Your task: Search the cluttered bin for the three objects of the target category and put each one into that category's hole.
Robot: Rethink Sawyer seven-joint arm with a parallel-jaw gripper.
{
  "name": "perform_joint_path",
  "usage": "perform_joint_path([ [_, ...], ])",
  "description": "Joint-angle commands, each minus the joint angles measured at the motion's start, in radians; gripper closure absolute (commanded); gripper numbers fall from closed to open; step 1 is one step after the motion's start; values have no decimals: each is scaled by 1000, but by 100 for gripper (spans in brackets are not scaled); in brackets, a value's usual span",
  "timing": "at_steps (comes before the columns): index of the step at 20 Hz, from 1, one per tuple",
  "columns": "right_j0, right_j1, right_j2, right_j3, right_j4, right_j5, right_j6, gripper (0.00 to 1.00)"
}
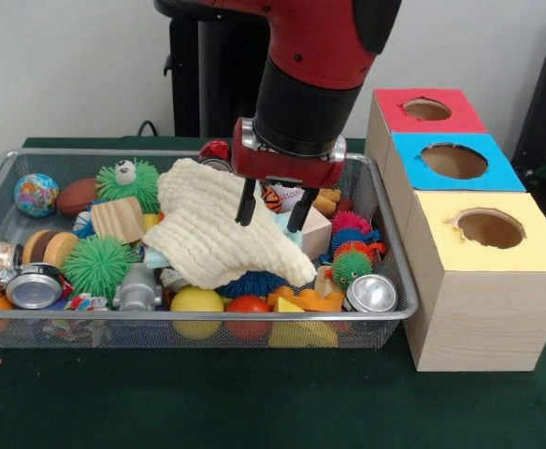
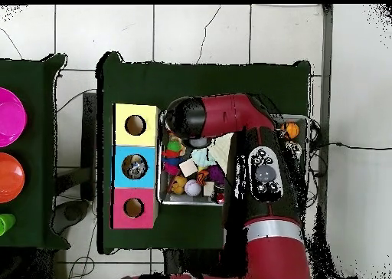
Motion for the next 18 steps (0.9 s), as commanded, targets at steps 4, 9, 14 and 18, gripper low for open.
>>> perform_joint_path([
  [4, -29, 55, 9, 5, -96, 127, -158, 0],
  [9, -50, 66, 21, 24, -101, 111, -161, 0],
  [14, -51, 87, 11, 35, -122, 103, -156, 0],
  [18, -54, 94, 7, 47, -134, 67, -150, 0],
])
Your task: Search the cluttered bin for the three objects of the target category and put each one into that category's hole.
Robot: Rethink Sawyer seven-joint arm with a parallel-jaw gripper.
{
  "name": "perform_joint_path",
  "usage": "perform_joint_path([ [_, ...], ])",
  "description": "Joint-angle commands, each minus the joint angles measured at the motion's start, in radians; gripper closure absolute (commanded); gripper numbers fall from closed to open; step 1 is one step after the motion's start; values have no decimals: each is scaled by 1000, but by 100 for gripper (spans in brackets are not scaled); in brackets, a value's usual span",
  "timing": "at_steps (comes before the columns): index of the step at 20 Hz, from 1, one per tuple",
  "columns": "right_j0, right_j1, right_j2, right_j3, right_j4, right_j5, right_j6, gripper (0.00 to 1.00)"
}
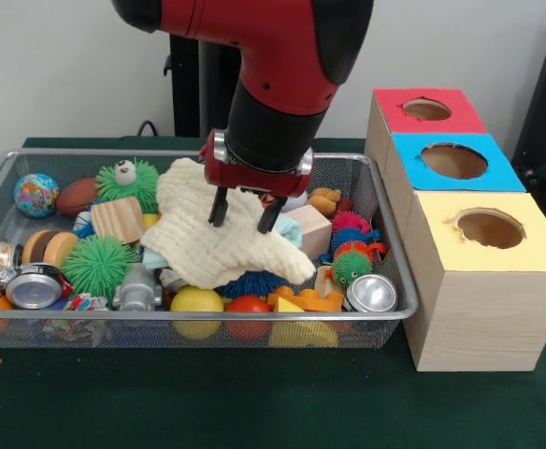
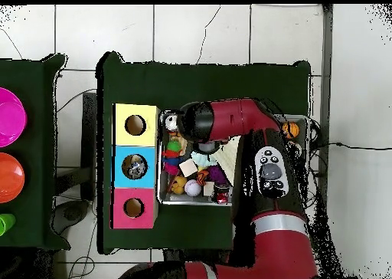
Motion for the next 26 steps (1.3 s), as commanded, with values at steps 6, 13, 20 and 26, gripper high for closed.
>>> perform_joint_path([
  [6, -15, 72, 11, 22, -98, 38, -151, 0],
  [13, -15, 80, 18, 10, -86, 51, -150, 100],
  [20, -12, 78, 27, 6, -80, 66, -162, 100],
  [26, -4, 71, 21, 1, -98, 23, -150, 100],
])
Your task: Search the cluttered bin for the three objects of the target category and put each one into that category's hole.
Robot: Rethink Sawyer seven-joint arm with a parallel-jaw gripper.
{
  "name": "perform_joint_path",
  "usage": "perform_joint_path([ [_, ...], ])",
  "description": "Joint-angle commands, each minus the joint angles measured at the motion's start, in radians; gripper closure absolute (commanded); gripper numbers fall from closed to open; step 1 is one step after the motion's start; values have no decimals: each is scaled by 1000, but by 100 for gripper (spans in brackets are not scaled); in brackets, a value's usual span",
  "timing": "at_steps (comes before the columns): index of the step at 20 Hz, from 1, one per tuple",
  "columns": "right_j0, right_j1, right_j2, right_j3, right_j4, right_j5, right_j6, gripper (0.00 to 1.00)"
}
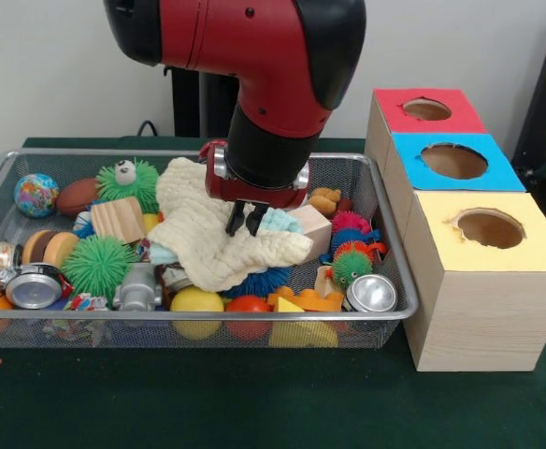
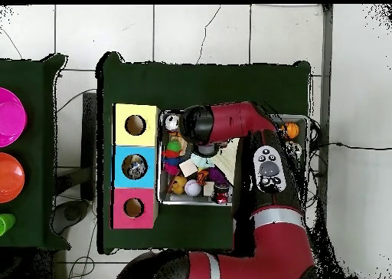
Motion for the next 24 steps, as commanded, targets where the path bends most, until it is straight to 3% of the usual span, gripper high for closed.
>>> perform_joint_path([
  [1, -4, 9, 22, 12, -90, 8, -144, 100],
  [5, -129, -293, 103, 226, -5, 28, -388, 100],
  [8, -168, -419, 118, 238, -14, 124, -511, 100],
  [11, -197, -496, 141, 221, -20, 212, -572, 100],
  [15, -222, -531, 164, 188, -30, 272, -622, 100],
  [24, -165, -458, 129, 106, -162, 274, -558, 100],
])
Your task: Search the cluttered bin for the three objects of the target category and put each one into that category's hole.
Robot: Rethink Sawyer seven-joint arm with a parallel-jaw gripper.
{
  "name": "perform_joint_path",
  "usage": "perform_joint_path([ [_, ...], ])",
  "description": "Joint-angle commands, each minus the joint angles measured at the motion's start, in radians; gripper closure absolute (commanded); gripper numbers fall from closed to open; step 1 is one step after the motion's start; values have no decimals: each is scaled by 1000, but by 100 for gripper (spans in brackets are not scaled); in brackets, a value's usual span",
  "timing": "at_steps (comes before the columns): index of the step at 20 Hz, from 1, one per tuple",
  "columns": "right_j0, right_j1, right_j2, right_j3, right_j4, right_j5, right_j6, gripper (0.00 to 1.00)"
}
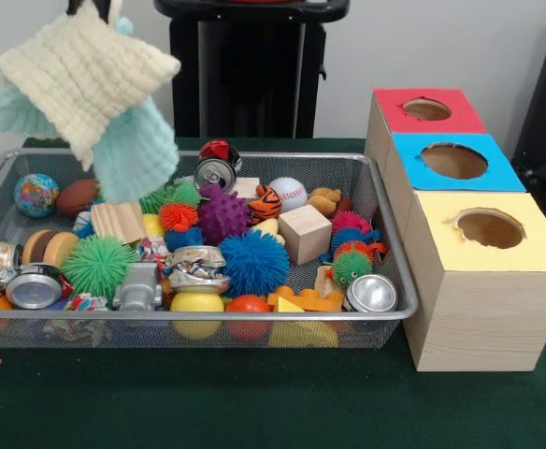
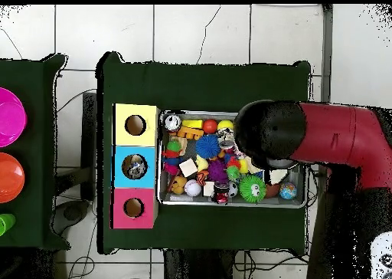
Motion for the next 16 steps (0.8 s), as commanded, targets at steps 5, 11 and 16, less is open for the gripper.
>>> perform_joint_path([
  [5, 58, 83, 53, -31, -169, 71, -223, 100],
  [11, 53, 94, 53, -24, -166, 47, -221, 100],
  [16, 50, 101, 58, -36, -165, 55, -234, 100],
])
